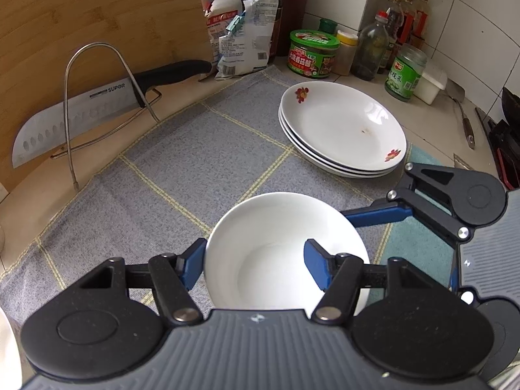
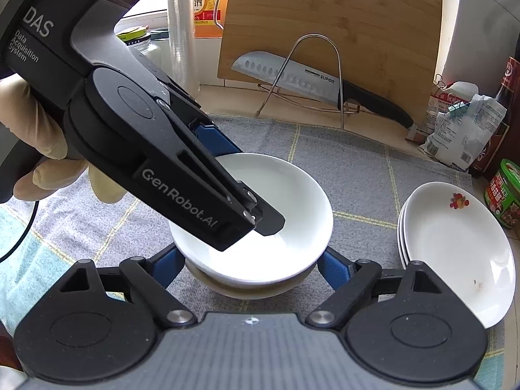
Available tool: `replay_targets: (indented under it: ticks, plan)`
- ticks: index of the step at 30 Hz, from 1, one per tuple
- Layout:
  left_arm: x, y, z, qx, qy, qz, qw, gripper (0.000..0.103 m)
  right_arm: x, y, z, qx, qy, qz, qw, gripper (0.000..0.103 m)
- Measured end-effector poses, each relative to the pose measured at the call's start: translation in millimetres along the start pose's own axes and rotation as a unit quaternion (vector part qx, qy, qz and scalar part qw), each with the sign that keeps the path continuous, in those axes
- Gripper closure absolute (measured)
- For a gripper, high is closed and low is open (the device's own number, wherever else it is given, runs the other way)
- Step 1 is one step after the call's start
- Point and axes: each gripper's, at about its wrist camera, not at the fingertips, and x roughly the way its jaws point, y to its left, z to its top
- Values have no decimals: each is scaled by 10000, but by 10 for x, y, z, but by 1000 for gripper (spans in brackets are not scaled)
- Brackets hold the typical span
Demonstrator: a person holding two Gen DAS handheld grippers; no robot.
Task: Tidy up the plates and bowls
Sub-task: 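Lower the bowl into the other bowl and open the left tool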
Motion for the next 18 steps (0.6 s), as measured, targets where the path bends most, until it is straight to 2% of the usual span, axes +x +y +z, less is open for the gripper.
replay_targets:
  ticks: [1,6,8,13,18]
  plan:
    - [-13,-2,-7,3,-36,36,10000,38,-7,10,-10,-54,-60,-74,9999,0]
    - [-136,64,-49,-263,-276,115,9992,30,-82,4,-21,-131,-161,0,9998,0]
    - [-203,86,-81,-359,-410,217,9983,19,-114,-4,-34,-115,-183,35,9998,0]
    - [-400,97,-198,-604,-781,538,9937,9,-188,10,-89,-160,-196,10,9997,0]
    - [-570,-7,-385,-853,-1047,875,9870,8,-269,-23,-139,-211,-231,20,9995,0]
